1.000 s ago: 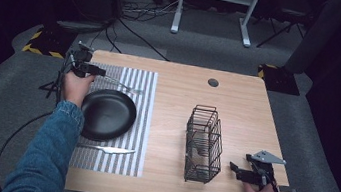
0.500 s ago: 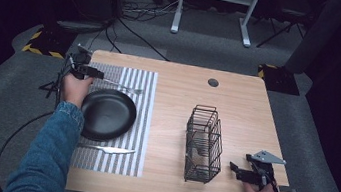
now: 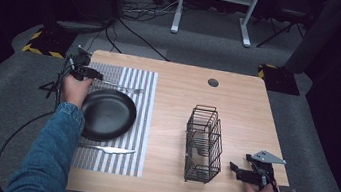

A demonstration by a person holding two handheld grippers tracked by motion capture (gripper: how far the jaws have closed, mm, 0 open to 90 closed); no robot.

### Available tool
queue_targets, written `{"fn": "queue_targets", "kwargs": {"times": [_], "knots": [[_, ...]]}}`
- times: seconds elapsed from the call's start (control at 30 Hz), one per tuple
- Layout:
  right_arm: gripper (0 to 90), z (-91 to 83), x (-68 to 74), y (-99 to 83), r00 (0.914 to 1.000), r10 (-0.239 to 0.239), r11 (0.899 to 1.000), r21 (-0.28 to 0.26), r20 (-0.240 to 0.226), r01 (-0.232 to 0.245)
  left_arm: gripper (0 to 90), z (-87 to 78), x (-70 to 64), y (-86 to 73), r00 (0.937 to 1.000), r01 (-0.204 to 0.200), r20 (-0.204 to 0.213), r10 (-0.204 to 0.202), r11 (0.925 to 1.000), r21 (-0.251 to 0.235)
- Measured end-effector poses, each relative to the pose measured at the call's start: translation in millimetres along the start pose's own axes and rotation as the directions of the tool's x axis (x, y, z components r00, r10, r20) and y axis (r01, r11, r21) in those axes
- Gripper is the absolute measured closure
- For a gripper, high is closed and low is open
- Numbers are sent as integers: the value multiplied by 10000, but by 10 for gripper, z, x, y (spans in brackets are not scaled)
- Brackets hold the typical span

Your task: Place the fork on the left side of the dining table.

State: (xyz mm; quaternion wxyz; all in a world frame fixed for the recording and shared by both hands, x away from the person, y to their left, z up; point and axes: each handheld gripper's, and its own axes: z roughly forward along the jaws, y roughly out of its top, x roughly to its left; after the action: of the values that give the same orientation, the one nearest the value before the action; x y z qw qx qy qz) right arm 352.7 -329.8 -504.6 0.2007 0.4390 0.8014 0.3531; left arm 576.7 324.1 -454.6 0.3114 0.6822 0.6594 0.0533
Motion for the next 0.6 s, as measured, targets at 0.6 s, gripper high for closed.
{"fn": "queue_targets", "kwargs": {"times": [0.6], "knots": [[210,2,0,1,10000,23,10000,-2,24,-23,590,-63,40,-35,9998,62,-170,-64,9999,-122]]}}
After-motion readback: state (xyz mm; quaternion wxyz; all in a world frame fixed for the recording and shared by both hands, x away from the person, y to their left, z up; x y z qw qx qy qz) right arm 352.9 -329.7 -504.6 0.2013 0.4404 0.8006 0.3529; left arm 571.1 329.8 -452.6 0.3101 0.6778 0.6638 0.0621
